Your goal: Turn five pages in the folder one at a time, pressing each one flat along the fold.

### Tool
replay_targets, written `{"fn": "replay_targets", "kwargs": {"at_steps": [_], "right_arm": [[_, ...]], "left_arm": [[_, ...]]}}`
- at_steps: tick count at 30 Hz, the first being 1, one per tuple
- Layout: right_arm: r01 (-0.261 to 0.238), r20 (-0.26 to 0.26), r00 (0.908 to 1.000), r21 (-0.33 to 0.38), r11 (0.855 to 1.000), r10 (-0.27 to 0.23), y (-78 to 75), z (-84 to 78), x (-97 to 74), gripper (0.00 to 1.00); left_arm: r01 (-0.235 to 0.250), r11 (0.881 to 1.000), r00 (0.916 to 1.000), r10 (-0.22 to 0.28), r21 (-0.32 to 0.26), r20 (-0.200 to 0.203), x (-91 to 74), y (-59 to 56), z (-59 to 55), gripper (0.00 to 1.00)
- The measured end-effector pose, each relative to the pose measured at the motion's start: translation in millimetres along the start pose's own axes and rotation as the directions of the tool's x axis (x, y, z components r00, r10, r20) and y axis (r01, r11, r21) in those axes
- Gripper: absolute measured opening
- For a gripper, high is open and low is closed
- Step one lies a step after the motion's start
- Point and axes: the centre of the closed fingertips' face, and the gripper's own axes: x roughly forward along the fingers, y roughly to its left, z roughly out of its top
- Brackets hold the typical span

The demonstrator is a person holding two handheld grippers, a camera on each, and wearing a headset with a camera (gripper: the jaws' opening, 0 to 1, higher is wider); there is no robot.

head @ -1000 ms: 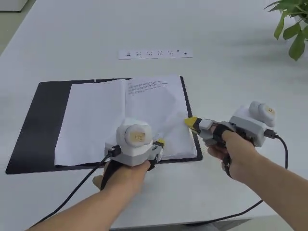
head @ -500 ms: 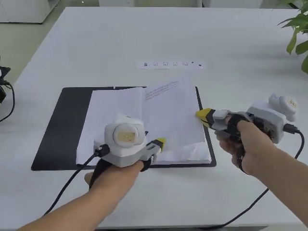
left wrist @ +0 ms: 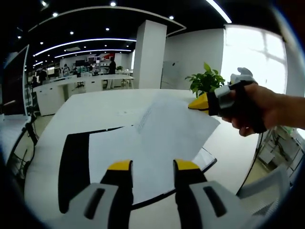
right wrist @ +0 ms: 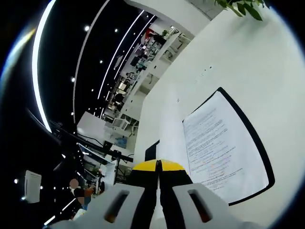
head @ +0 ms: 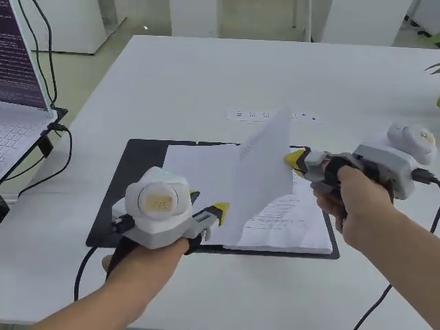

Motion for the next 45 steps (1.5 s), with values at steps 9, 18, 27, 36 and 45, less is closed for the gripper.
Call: {"fn": "replay_targets", "kwargs": {"at_steps": [9,18,27,36,45], "right_arm": [[0.008,-0.066,0.9977,-0.139,0.990,-0.017,35.2,-37.0,32.0,0.00],[0.038,-0.142,0.9870,-0.246,0.969,-0.075,55.3,-73.7,71.0,0.00],[0.061,-0.196,0.9731,-0.292,0.954,-0.122,63.3,-107.8,109.9,0.00],[0.080,-0.271,0.9473,-0.313,0.946,-0.170,56.6,-147.7,143.7,0.00],[0.124,-0.323,0.9207,-0.290,0.949,-0.219,36.4,-182.2,167.6,0.00]], "left_arm": [[-0.054,0.998,0.9984,0.054,-0.018,0.015,-32.1,47.9,-1.8,0.35],[-0.093,0.994,0.9953,0.095,-0.054,0.021,-54.8,80.2,-7.5,0.36],[-0.110,0.990,0.9936,0.112,-0.085,0.015,-64.0,99.9,-15.5,0.37],[-0.115,0.987,0.9932,0.116,-0.112,0.002,-66.8,109.8,-23.4,0.37],[-0.127,0.983,0.9919,0.126,-0.133,-0.016,-69.7,125.4,-33.3,0.36]]}}
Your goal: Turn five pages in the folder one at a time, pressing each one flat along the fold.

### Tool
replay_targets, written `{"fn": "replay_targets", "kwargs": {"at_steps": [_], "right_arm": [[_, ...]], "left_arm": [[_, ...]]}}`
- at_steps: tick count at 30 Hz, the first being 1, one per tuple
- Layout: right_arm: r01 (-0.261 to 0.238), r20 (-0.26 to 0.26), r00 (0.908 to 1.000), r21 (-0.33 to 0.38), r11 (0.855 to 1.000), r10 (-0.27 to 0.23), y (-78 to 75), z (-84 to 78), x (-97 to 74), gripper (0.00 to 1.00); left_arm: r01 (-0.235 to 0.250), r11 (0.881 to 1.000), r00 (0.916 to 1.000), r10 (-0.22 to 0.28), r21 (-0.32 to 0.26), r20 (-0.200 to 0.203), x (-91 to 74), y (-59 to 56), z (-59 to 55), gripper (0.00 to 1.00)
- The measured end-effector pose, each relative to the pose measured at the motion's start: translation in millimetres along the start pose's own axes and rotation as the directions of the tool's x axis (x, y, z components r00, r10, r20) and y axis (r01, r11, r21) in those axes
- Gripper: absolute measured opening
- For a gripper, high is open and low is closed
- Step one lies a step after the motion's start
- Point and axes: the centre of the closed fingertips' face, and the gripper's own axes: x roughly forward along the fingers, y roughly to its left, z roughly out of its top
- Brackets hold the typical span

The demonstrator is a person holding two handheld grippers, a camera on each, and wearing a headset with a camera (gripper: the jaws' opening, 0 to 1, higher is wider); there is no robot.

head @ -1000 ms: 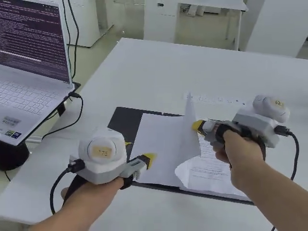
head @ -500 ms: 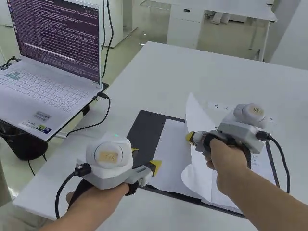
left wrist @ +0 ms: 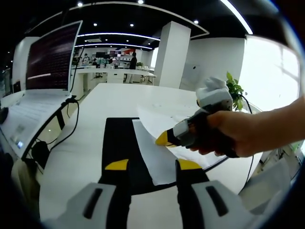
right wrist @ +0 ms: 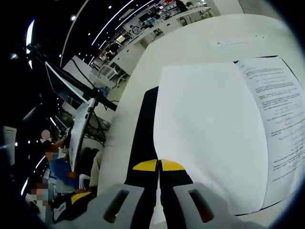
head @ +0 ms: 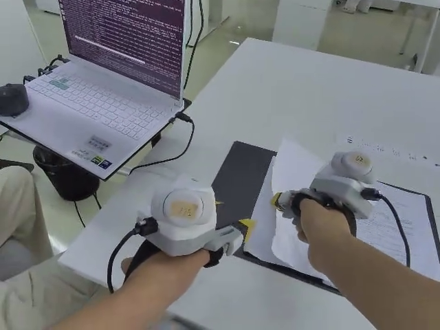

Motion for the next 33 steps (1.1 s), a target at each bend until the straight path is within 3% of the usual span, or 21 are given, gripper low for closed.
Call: {"fn": "replay_targets", "kwargs": {"at_steps": [5,12,21,26,33], "right_arm": [[0.016,-0.025,0.9996,-0.004,1.000,-0.016,-4.7,-10.0,12.9,0.00],[0.050,-0.054,0.9974,0.042,0.998,-0.048,-18.8,-17.8,29.8,0.00],[0.065,-0.063,0.9961,0.060,0.996,-0.062,-21.6,-26.1,37.4,0.00],[0.055,-0.060,0.9969,0.045,0.997,-0.052,-21.4,-26.4,38.8,0.00],[0.002,-0.066,0.9978,0.014,1.000,-0.001,-15.0,-30.5,37.9,0.05]], "left_arm": [[0.002,1.000,0.9999,-0.003,-0.015,-0.017,3.1,2.7,-6.6,0.36],[0.021,1.000,0.9993,-0.022,-0.021,-0.030,9.7,-2.5,-13.1,0.36],[0.027,0.999,0.9983,-0.028,-0.027,-0.052,12.9,-3.1,-25.3,0.36],[0.021,0.999,0.9974,-0.023,-0.034,-0.068,15.6,-1.5,-31.3,0.36],[0.027,0.999,0.9956,-0.029,-0.023,-0.089,24.3,-2.8,-35.9,0.36]]}}
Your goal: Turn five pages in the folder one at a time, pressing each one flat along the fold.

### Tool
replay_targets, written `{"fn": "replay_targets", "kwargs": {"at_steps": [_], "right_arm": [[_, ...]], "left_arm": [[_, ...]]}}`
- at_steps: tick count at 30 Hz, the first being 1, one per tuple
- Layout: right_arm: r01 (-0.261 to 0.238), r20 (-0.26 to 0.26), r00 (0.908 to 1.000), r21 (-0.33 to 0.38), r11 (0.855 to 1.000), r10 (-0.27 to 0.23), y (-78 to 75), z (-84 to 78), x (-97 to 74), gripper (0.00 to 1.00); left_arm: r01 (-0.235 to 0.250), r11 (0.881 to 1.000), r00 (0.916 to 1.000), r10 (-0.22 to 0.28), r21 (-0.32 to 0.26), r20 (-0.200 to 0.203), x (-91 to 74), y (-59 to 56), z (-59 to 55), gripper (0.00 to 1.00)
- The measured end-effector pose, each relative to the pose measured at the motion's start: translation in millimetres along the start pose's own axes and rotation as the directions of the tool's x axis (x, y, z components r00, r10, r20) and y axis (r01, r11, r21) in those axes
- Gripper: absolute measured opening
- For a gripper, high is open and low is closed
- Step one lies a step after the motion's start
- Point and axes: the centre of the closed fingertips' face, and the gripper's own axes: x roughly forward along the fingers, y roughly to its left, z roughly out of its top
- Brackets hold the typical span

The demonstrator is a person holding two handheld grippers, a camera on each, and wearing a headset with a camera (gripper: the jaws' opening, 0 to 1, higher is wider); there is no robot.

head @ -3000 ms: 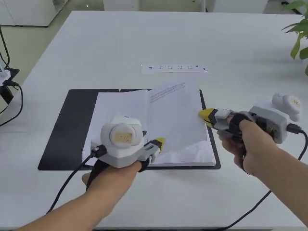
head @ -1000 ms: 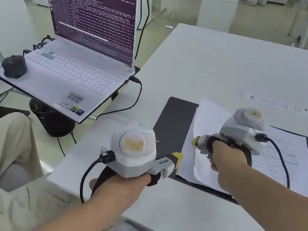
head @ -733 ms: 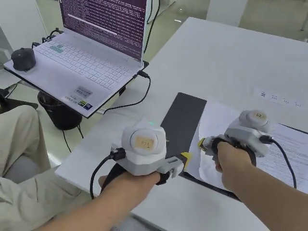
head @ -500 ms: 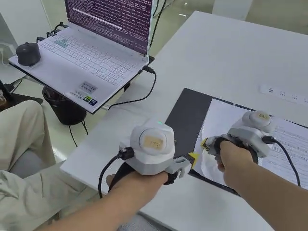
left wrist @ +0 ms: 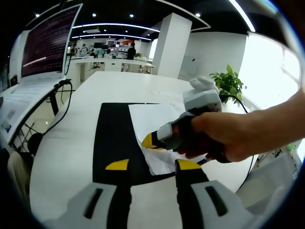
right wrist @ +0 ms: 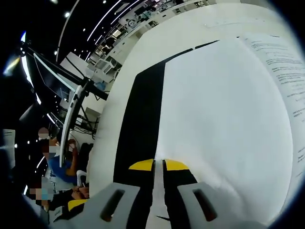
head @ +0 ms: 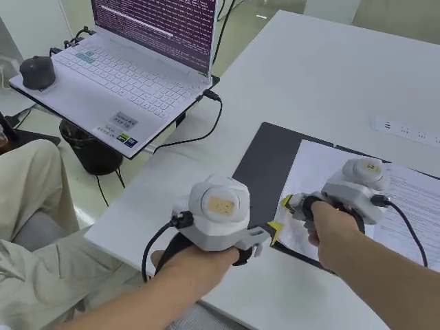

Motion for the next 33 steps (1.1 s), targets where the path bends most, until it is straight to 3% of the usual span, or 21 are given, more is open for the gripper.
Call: {"fn": "replay_targets", "kwargs": {"at_steps": [3,7,12,14,16,19,21,23,28,30,31,33], "right_arm": [[-0.022,-0.002,0.9998,-0.014,1.000,0.022,1.5,-4.5,-1.2,0.06],[-0.090,0.013,0.9959,0.003,0.996,0.090,6.4,-4.7,-4.7,0.11],[-0.193,0.062,0.9794,0.003,0.981,0.192,12.8,2.6,-17.9,0.21],[-0.190,0.073,0.9790,-0.003,0.982,0.190,8.4,6.2,-24.7,0.18],[-0.206,0.104,0.9731,-0.012,0.979,0.206,4.7,15.0,-33.7,0.17],[-0.216,0.141,0.9655,-0.033,0.976,0.219,-5.4,30.9,-47.3,0.17],[-0.217,0.154,0.9627,-0.056,0.975,0.223,-14.2,40.0,-55.2,0.18],[-0.215,0.164,0.9605,-0.072,0.974,0.225,-22.9,47.4,-60.5,0.19],[-0.165,0.209,0.9593,-0.130,0.978,0.190,-55.6,68.4,-72.7,0.18],[-0.163,0.220,0.9545,-0.179,0.970,0.201,-65.4,75.3,-75.4,0.18],[-0.171,0.226,0.9493,-0.209,0.963,0.218,-66.8,77.8,-77.4,0.19],[-0.163,0.223,0.9495,-0.254,0.953,0.221,-75.0,81.7,-78.8,0.21]], "left_arm": [[0.008,1.000,0.9999,-0.008,0.009,-0.012,4.2,-2.9,-0.7,0.36],[0.037,0.998,0.9983,-0.035,0.047,-0.046,16.1,-9.4,-6.1,0.34],[0.060,0.995,0.9957,-0.054,0.083,-0.075,35.8,-20.1,-13.0,0.33],[0.069,0.993,0.9943,-0.060,0.097,-0.088,44.0,-25.6,-16.6,0.32],[0.073,0.991,0.9939,-0.063,0.115,-0.090,50.4,-30.0,-18.7,0.30],[0.075,0.986,0.9934,-0.062,0.146,-0.097,61.6,-36.2,-24.2,0.30],[0.071,0.985,0.9907,-0.051,0.159,-0.126,68.0,-35.7,-33.7,0.29],[0.058,0.986,0.9910,-0.038,0.159,-0.129,71.1,-33.5,-37.9,0.29],[0.022,0.986,0.9932,-0.003,0.164,-0.116,72.5,-27.9,-44.0,0.25],[0.015,0.982,0.9903,0.011,0.187,-0.138,72.4,-24.5,-51.6,0.25],[0.020,0.978,0.9945,0.002,0.208,-0.105,73.9,-24.5,-46.5,0.24],[0.010,0.980,0.9938,0.013,0.198,-0.111,72.5,-22.3,-48.4,0.23]]}}
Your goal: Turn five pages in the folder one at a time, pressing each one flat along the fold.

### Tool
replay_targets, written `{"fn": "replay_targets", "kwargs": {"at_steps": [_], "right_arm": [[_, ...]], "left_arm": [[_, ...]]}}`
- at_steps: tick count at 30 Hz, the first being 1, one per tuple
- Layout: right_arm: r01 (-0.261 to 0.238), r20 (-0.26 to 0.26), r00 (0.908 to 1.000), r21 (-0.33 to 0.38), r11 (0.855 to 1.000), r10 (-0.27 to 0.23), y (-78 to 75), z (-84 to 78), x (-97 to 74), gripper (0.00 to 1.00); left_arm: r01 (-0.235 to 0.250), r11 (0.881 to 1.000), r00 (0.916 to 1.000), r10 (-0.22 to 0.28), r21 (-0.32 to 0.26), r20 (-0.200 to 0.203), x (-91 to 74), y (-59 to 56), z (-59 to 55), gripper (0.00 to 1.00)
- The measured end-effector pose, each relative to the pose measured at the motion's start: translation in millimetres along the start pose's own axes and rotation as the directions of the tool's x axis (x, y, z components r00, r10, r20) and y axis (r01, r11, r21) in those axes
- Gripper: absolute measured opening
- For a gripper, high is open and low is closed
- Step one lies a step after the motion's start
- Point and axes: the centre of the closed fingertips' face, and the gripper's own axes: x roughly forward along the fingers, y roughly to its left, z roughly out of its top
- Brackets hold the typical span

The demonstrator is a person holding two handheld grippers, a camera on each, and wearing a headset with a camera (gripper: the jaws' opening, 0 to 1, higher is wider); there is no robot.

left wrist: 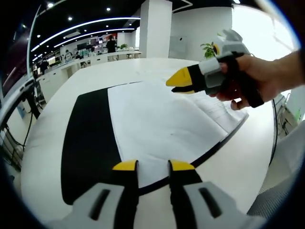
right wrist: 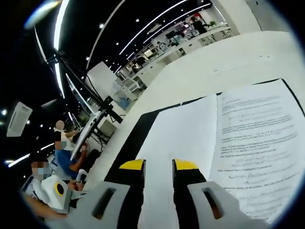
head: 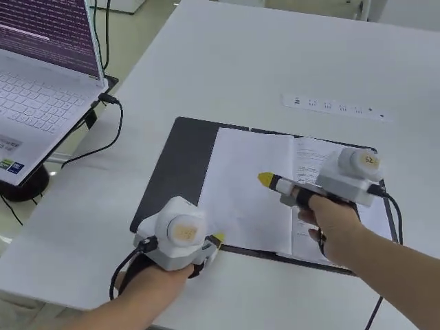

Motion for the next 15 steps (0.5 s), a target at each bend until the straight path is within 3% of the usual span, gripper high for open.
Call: {"fn": "replay_targets", "kwargs": {"at_steps": [3,9,12,15], "right_arm": [[0.003,-0.009,1.0000,-0.088,0.996,-0.004,-10.6,3.5,-2.8,0.16],[0.017,-0.032,0.9992,-0.179,0.984,-0.023,-28.9,8.7,1.1,0.10],[0.022,-0.039,0.9988,-0.186,0.982,-0.030,-37.4,10.8,5.5,0.09],[0.024,-0.039,0.9987,-0.205,0.978,-0.033,-36.6,11.5,6.1,0.05]], "left_arm": [[-0.010,0.998,0.9999,0.009,0.068,0.010,-0.1,1.5,-2.0,0.20],[-0.019,0.999,0.9993,0.018,0.041,0.033,-0.2,1.8,-2.2,0.20],[-0.018,0.999,0.9993,0.016,0.043,0.034,0.7,2.3,-2.9,0.20],[-0.019,0.999,0.9992,0.017,0.041,0.037,1.1,2.6,-3.5,0.20]]}}
